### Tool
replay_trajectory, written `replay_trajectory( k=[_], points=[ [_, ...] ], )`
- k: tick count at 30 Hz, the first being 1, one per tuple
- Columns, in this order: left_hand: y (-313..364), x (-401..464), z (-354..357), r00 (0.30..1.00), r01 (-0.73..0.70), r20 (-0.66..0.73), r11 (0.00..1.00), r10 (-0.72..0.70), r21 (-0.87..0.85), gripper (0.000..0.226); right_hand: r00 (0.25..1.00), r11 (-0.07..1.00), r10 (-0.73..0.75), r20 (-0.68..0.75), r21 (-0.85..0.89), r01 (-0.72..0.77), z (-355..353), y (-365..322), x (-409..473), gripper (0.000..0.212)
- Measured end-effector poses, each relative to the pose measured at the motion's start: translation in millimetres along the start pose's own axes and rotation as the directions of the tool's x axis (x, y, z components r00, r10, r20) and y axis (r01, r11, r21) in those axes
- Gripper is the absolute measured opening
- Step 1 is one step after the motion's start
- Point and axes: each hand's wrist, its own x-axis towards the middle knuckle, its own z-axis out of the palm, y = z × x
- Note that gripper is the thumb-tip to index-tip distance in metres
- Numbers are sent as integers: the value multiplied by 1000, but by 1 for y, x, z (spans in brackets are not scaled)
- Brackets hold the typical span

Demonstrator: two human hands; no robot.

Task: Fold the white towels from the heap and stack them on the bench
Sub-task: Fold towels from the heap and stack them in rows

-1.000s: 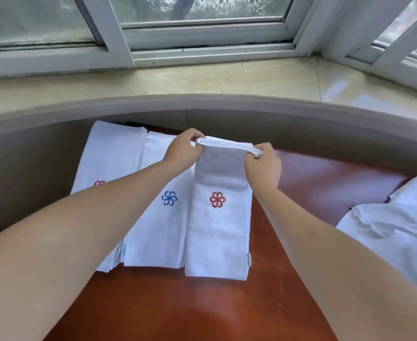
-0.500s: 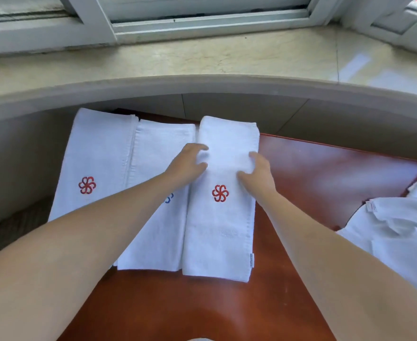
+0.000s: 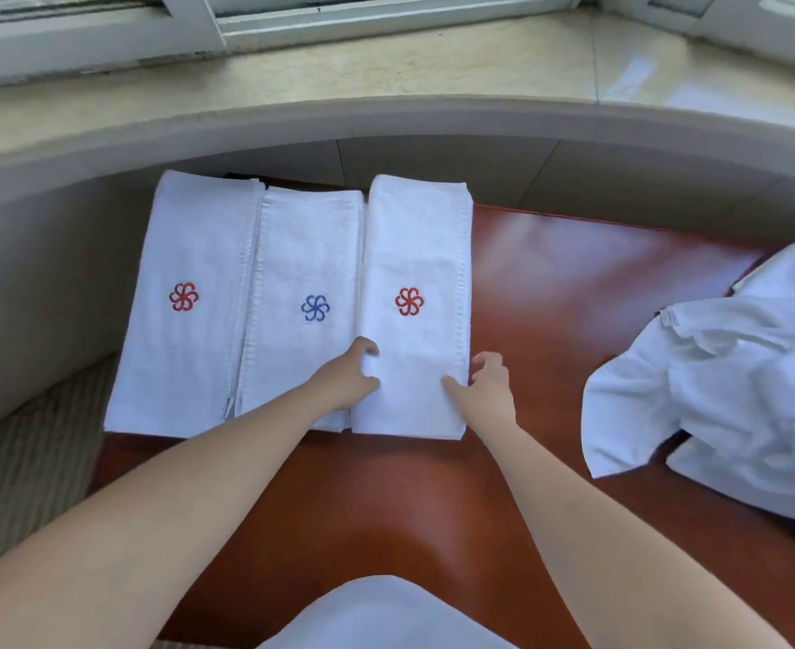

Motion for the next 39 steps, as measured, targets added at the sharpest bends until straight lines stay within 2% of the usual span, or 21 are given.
replay_trajectory(
  k=[1, 4, 5, 7, 9, 10, 12, 14, 16, 18, 20, 22, 23, 24, 26, 28, 30, 31, 34, 36, 39],
  points=[
    [-2, -6, 5, 1000, 13, 4, 1000, -12, -25, 44, 999, 999, -30, -16, -38, 29, 1, 3, -6, 48],
    [-4, -22, 19, 994, 108, 50, 968, -99, -228, 45, 976, 995, 80, 200, 37, -89, 5, 16, -22, 46],
    [-2, -28, 23, 986, 161, 89, 916, -138, -368, 46, 956, 978, 135, 260, 119, -171, 5, 20, -27, 42],
    [1, -38, 28, 968, 250, 179, 683, -174, -686, 47, 929, 930, 184, 322, 249, -271, 4, 25, -33, 32],
    [3, -45, 30, 960, 276, 230, 433, -157, -858, 44, 922, 884, 180, 344, 354, -305, 3, 29, -35, 33],
    [4, -47, 31, 961, 274, 236, 360, -145, -892, 43, 930, 857, 154, 333, 423, -294, 2, 30, -35, 37],
    [5, -50, 31, 968, 241, 209, 293, -136, -925, 40, 959, 815, 88, 269, 534, -224, -2, 30, -34, 40],
    [4, -49, 32, 978, 183, 148, 275, -146, -944, 38, 977, 792, 22, 214, 593, -148, -6, 27, -36, 28],
    [5, -48, 34, 982, 140, 98, 279, -159, -950, 38, 981, 802, -30, 192, 590, -92, -10, 22, -40, 20],
    [4, -46, 40, 980, 124, 64, 325, -189, -937, 38, 981, 852, -36, 191, 520, -70, -8, 23, -42, 29],
    [-1, -48, 51, 972, 147, 38, 473, -232, -869, 39, 973, 919, 38, 229, 373, -124, -2, 28, -45, 31],
    [-8, -55, 60, 971, 181, -11, 764, -240, -620, 47, 952, 952, 131, 278, 231, -199, 2, 37, -52, 23],
    [-11, -58, 63, 974, 183, -56, 906, -221, -382, 52, 953, 970, 154, 260, 142, -195, 1, 41, -56, 20],
    [-13, -61, 66, 976, 174, -113, 977, -188, -122, 55, 968, 987, 143, 205, 44, -155, 0, 45, -59, 18],
    [-14, -66, 70, 967, 121, -247, 971, -68, 207, 52, 998, 995, 11, 58, -99, -5, 0, 52, -65, 17],
    [-11, -72, 77, 940, -1, -321, 942, 115, 335, 44, 962, 947, -271, -45, -193, 258, 2, 54, -74, 16],
    [-16, -76, 90, 927, -133, -263, 890, 268, 436, 44, 833, 769, -552, 26, -372, 521, 4, 58, -81, 31],
    [-19, -79, 97, 937, -179, -185, 863, 296, 472, 48, 792, 673, -593, 143, -451, 585, 6, 60, -84, 40],
    [-29, -90, 115, 978, -194, 30, 857, 205, 477, 59, 841, 585, -385, 380, -604, 541, 10, 74, -93, 64],
    [-29, -97, 122, 983, -176, 43, 875, 176, 451, 59, 872, 614, -291, 394, -622, 486, 9, 82, -101, 67],
    [-21, -115, 123, 984, -166, 20, 886, 175, 433, 59, 870, 651, -302, 390, -582, 487, -2, 82, -116, 67]
  ],
)
